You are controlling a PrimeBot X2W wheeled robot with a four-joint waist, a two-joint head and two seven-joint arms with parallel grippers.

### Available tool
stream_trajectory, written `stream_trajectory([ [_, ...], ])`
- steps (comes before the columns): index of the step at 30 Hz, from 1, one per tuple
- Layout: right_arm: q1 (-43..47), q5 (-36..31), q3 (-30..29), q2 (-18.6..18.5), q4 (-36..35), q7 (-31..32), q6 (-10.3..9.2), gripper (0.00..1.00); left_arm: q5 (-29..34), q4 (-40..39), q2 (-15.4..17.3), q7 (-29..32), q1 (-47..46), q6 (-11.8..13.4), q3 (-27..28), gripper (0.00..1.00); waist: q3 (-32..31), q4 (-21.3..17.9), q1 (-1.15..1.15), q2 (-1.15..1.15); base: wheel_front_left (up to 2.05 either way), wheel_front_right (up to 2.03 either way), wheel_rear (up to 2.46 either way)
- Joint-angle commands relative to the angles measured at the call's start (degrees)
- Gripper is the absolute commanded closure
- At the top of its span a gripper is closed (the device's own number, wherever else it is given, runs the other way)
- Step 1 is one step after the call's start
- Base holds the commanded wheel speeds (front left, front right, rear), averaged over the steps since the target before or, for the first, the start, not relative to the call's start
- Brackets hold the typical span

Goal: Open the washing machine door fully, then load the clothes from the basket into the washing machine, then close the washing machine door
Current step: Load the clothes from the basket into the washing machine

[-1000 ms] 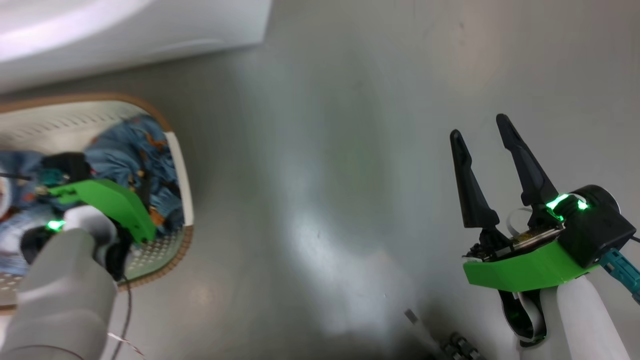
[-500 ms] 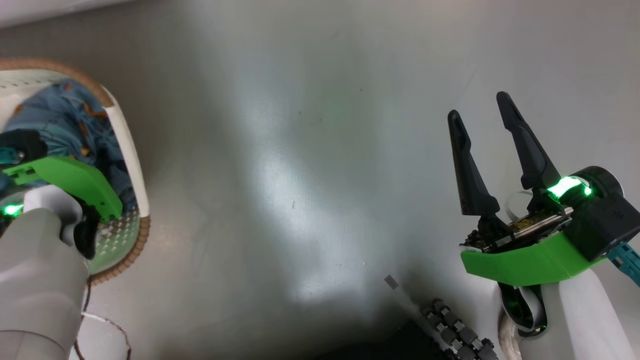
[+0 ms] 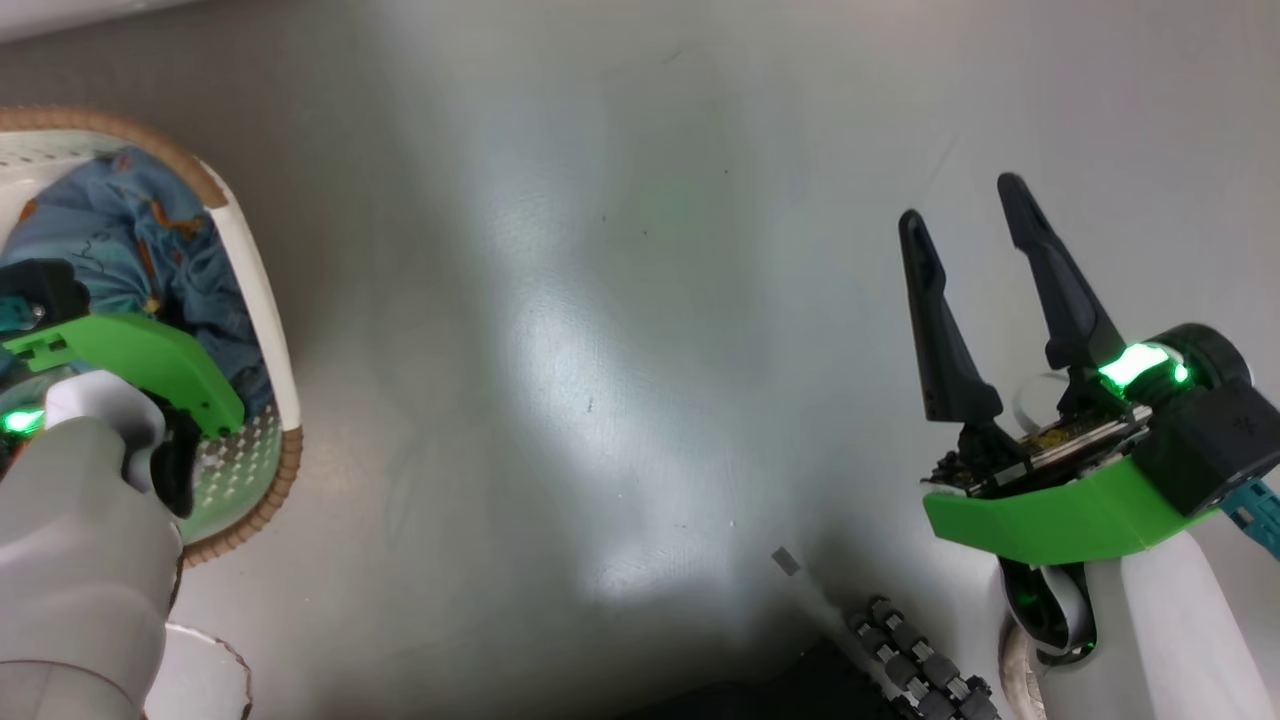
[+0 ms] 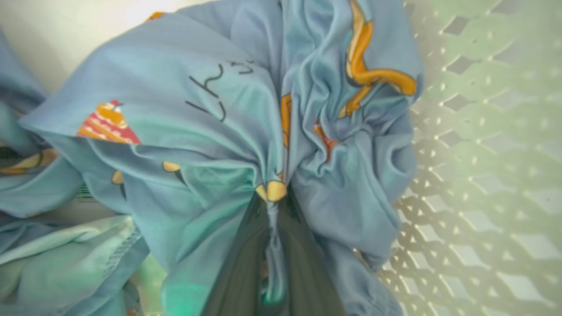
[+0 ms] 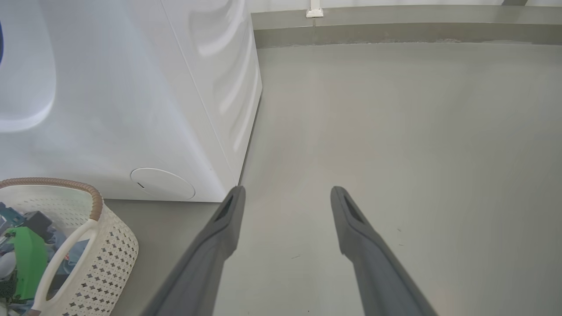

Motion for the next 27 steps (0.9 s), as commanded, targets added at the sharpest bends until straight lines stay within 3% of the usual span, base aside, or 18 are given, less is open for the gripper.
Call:
stream_trajectory([
  [1,1.3,0.4,0.8,0.1,-1.3,-0.7,0.51,0.00,-0.3,0.0,1.8,-1.0,1.5,0.0,0.8,1.00,-0.4,0.4,0.00,0.00,0.00,0.00,0.00],
  [18,2.4,-1.3,-0.6,-1.7,-0.6,-0.7,0.51,0.00,0.3,-2.0,-2.5,-13.0,4.7,-1.1,0.7,1.00,-7.8,6.9,0.00,0.00,0.00,0.00,0.00],
  [27,5.0,-2.2,-2.2,-2.9,0.3,-0.4,0.51,0.00,7.2,-18.5,-3.1,-13.3,13.3,2.8,6.4,1.00,-15.7,10.7,0.00,0.00,0.00,0.00,0.00],
])
